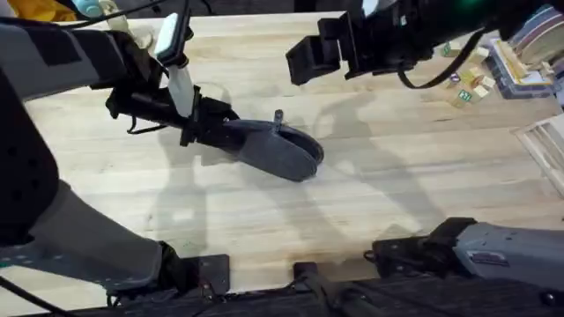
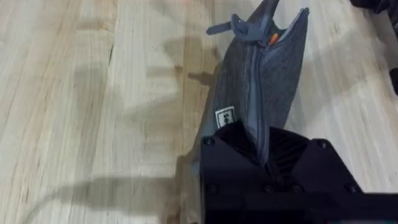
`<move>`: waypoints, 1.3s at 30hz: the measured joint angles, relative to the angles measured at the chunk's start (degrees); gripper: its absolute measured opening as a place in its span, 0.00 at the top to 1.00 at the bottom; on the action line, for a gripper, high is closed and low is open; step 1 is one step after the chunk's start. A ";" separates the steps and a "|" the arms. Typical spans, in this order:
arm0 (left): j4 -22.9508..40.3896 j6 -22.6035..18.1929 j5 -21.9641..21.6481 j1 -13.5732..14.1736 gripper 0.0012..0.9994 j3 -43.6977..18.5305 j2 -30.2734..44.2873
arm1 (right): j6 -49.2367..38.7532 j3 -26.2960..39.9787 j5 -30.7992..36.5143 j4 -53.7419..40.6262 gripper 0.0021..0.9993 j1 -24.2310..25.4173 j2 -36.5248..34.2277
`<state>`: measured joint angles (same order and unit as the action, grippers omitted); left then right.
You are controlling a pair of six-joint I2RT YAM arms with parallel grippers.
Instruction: Unzip the bag, pick up the pens from the table one at a time and place them inside, then zip the bag closed.
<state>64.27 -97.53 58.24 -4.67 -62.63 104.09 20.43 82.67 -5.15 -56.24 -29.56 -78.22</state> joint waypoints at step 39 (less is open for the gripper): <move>0.49 0.01 -2.69 -2.24 0.00 -0.21 -0.02 | 16.79 0.00 -0.02 3.61 0.00 -4.96 -6.19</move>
<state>64.76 -97.52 55.55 -6.90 -62.84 104.07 37.22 82.67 -5.17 -52.62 -34.52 -84.40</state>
